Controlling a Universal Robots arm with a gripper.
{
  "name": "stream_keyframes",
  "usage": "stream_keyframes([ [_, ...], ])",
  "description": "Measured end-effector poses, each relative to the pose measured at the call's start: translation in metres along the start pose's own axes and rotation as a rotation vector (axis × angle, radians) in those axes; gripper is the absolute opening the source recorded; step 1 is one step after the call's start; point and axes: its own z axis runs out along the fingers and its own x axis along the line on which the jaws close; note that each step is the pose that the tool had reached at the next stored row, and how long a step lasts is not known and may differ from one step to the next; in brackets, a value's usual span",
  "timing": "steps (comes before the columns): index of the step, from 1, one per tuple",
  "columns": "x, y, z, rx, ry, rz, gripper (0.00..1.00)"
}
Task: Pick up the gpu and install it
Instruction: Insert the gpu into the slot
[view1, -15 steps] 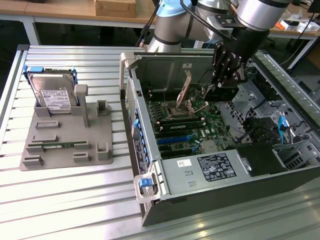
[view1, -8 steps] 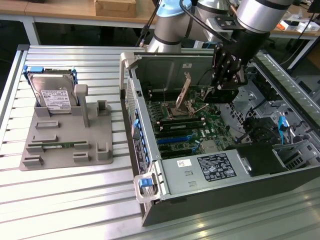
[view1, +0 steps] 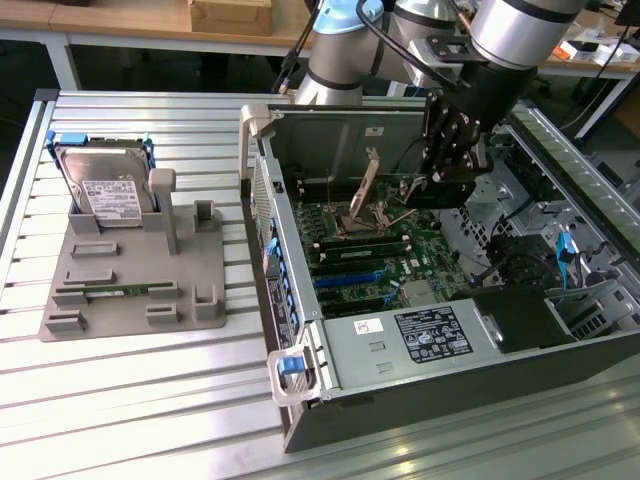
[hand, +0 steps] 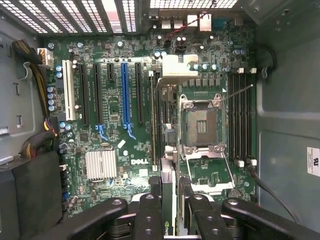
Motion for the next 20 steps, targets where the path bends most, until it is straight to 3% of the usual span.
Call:
stream_keyframes([
  [2, 0.0002, 0.0044, 0.0006, 0.0, 0.0, 0.0, 0.25],
  [20, 0.0052, 0.0081, 0.0055, 0.0, 0.0, 0.0, 0.25],
])
